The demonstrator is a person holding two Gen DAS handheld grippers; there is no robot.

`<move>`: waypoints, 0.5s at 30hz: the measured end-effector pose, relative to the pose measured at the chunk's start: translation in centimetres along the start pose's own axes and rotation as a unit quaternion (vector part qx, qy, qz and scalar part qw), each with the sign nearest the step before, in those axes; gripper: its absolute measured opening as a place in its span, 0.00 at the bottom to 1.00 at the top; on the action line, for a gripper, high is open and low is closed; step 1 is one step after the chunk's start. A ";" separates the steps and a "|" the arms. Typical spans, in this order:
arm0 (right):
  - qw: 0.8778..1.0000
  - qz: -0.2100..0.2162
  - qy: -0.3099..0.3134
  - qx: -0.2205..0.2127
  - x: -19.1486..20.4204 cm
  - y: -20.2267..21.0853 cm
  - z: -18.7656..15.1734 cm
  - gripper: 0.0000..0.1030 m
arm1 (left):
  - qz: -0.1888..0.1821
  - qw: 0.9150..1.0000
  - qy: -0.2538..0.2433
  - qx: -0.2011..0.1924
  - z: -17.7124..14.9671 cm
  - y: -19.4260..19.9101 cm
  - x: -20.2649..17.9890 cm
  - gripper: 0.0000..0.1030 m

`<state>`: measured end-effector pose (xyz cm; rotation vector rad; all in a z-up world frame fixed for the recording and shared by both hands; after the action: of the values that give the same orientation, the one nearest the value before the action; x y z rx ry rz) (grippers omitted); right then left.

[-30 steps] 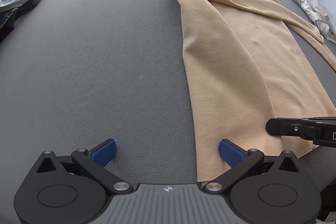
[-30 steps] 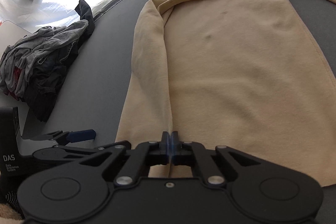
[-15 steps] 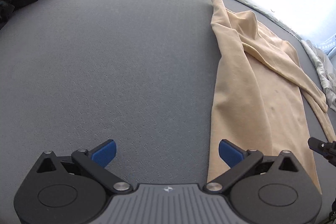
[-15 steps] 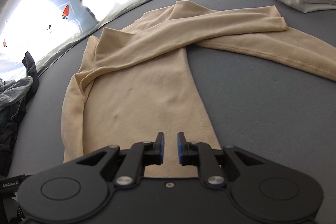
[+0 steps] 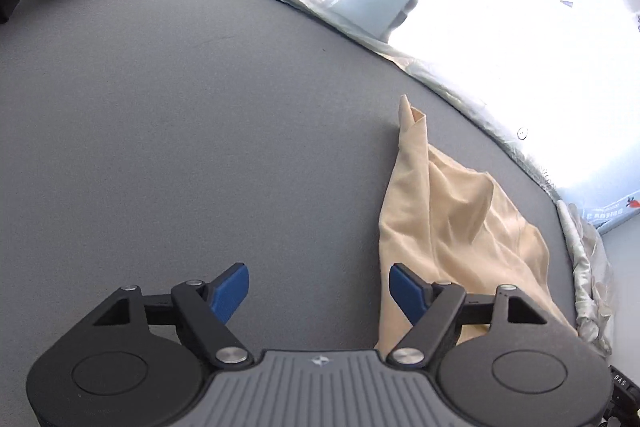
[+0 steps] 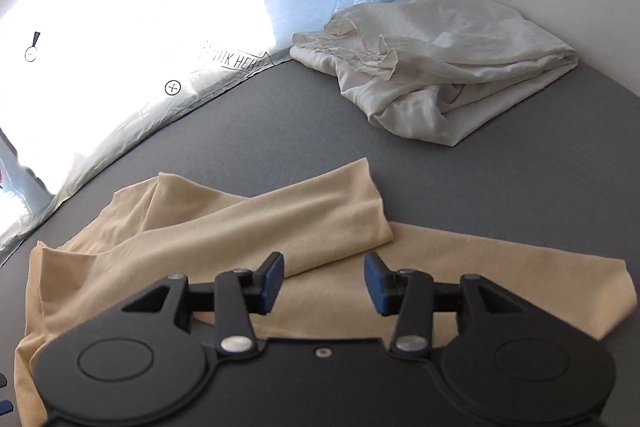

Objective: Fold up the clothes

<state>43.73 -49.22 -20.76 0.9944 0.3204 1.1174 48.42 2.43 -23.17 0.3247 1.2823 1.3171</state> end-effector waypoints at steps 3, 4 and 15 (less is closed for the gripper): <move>1.000 -0.020 -0.009 0.004 -1.2 -2.0 2.3 0.48 | -0.016 1.000 -0.004 -0.011 3.4 -2.4 -1.3 0.75; 1.000 -0.024 -0.012 0.005 -1.5 -2.6 2.9 0.52 | -0.015 1.000 -0.016 -0.011 4.5 -3.4 -2.0 0.76; 0.999 -0.002 -0.030 0.037 -1.6 -6.4 4.1 0.21 | 0.015 0.995 -0.094 0.006 9.9 -10.7 -6.3 0.47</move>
<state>49.59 -53.16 -23.94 1.0906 0.3170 1.0769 63.65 -1.64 -25.10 0.4676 1.1319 1.2727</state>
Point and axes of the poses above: each gripper's, at about its wrist camera, not at the fingertips, and y roughly against the way its jaws point, x to its left, z to its top, the point moved 6 cm from there along -y, roughly the way its jaws point, and after that the axes turned 7 degrees about x, right-handed, at the moved point
